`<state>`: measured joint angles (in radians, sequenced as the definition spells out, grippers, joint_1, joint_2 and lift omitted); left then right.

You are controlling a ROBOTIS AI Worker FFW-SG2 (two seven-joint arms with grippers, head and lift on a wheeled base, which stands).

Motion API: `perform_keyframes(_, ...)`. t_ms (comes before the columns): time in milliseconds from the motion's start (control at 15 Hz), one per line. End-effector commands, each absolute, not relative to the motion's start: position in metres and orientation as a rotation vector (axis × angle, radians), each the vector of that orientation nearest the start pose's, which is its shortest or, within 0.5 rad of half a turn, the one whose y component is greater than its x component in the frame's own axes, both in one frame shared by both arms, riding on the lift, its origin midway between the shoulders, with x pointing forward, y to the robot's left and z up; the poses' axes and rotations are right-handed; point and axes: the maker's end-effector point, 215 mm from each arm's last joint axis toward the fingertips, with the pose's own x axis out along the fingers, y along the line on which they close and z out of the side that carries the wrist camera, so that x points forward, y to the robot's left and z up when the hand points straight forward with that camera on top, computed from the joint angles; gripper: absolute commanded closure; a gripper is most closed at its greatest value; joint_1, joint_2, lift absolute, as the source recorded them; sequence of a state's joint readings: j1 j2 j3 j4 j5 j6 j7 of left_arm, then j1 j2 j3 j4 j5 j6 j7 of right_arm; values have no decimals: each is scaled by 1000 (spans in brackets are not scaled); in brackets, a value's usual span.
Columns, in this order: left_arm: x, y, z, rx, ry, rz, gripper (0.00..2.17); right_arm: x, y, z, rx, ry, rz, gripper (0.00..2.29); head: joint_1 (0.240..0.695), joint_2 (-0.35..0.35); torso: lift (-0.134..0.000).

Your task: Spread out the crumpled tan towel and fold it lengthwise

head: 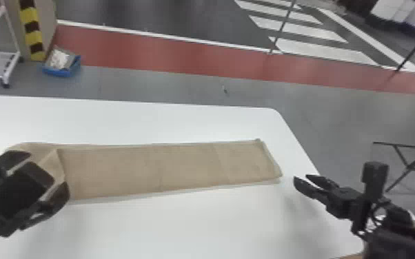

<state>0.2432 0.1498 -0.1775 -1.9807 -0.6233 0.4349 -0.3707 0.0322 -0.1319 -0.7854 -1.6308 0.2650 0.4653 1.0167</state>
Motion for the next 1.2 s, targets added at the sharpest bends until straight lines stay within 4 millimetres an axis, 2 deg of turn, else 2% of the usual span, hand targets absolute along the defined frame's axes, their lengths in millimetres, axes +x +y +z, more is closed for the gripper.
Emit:
perform_keyframes(0, 504, 181, -404, 690, 331, -345, 107, 437, -520, -429, 26, 493, 127, 572, 695, -350, -124)
perform_keyframes(200, 517, 205, -395, 690, 336, -310, 107, 436, -521, -428, 28, 493, 127, 572, 695, -350, -124)
perform_keyframes(400, 510, 227, -379, 622, 352, -303, 215, 433, -527, -427, 29, 492, 116, 572, 695, -350, -124)
perform_keyframes(533, 508, 242, -382, 617, 388, -282, 245, 433, -526, -427, 28, 492, 118, 572, 695, -348, -124)
perform_keyframes(667, 508, 248, -385, 607, 417, -289, 248, 434, -523, -428, 29, 494, 123, 572, 695, -336, -124)
perform_keyframes(733, 516, 251, -388, 618, 428, -279, 248, 434, -523, -428, 29, 494, 123, 572, 695, -332, -124)
perform_keyframes(800, 522, 256, -400, 614, 469, -270, 248, 434, -523, -428, 29, 494, 123, 572, 695, -322, -124)
perform_keyframes(933, 546, 270, -410, 632, 499, -233, 248, 433, -524, -427, 30, 490, 121, 572, 695, -308, -124)
perform_keyframes(1133, 571, 298, -423, 645, 568, -185, 248, 428, -529, -425, 42, 480, 113, 572, 695, -276, -124)
